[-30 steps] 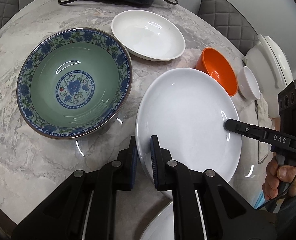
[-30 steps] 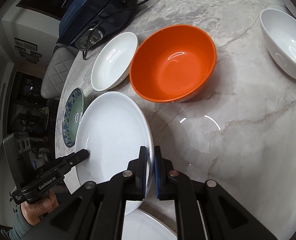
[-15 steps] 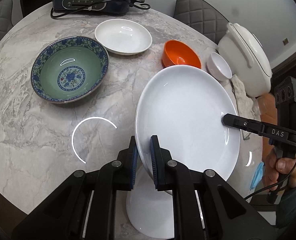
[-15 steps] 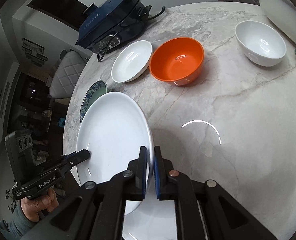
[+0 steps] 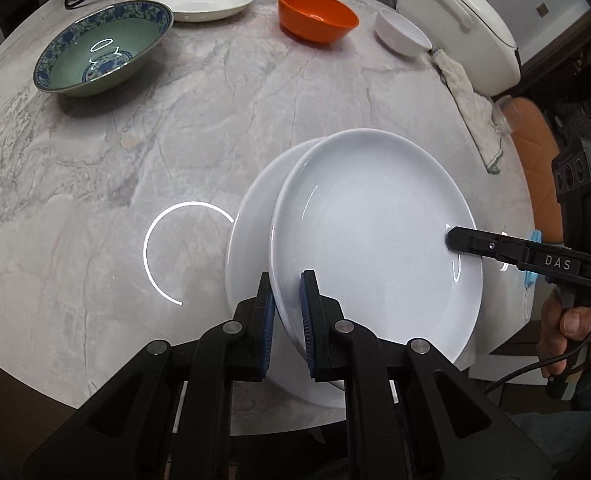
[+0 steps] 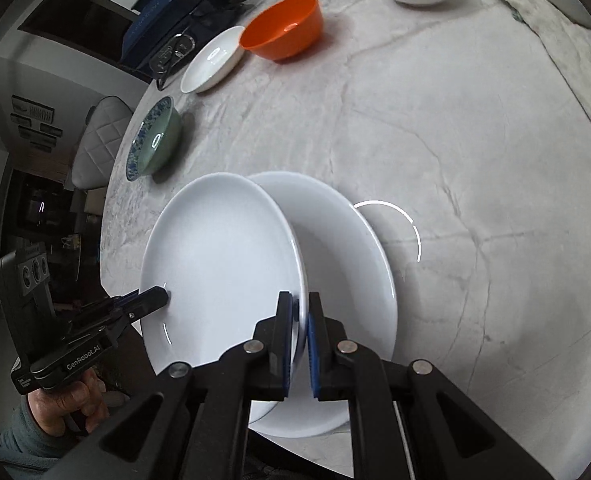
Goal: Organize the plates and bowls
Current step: 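Carry the medium white plate onto the large plate and open both grippers, then reach both grippers to the small white plate by the cooker and grip its rim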
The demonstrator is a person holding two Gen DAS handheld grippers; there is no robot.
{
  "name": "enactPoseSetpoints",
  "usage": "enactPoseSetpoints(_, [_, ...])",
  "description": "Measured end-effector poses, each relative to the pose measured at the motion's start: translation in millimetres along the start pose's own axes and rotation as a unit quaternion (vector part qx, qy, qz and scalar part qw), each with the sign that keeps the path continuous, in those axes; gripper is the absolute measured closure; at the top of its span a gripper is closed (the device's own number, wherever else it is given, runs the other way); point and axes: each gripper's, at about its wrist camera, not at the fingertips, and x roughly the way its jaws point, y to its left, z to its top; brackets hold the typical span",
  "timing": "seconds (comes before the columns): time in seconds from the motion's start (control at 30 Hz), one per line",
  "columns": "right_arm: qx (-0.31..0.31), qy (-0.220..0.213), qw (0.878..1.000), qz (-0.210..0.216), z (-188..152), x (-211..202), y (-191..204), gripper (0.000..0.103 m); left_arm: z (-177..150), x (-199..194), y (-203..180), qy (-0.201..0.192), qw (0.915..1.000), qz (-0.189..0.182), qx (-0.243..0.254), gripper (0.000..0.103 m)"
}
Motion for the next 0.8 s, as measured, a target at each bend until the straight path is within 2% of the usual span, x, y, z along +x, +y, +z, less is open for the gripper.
enactPoseSetpoints(0.1, [0.01,-0.004,1.0,-0.004,-8.9,5.7,-7.4,0.094,-5.2,12.7,-1.7,0.004,0.9996,0.011,0.025,0.091])
enactPoseSetpoints(0.37, [-0.006,-0.007,0.999,-0.039,-16.0,20.4,-14.6,0.092,-6.1,31.9,-1.3,0.008,0.9989,0.022,0.041,0.09])
enactPoseSetpoints(0.6, [-0.05,-0.012,0.998,-0.047,-15.7,21.3,-7.5,0.09,-5.5,32.1,-0.9,-0.003,0.9994,0.02,0.028,0.088])
enactPoseSetpoints(0.67, [-0.064,-0.01,0.997,-0.051,-16.1,22.3,-4.0,0.089,-7.2,25.0,3.7,-0.013,0.9997,0.015,0.011,0.082])
enactPoseSetpoints(0.73, [-0.074,-0.012,0.996,-0.04,-16.4,21.6,-2.1,0.078,-9.5,11.0,7.5,-0.028,0.9996,0.006,-0.003,0.058])
enactPoseSetpoints(0.8, [-0.081,-0.02,0.996,-0.027,-17.8,18.0,-1.5,0.061,-7.8,-6.3,12.5,-0.047,0.9986,0.007,-0.022,0.048])
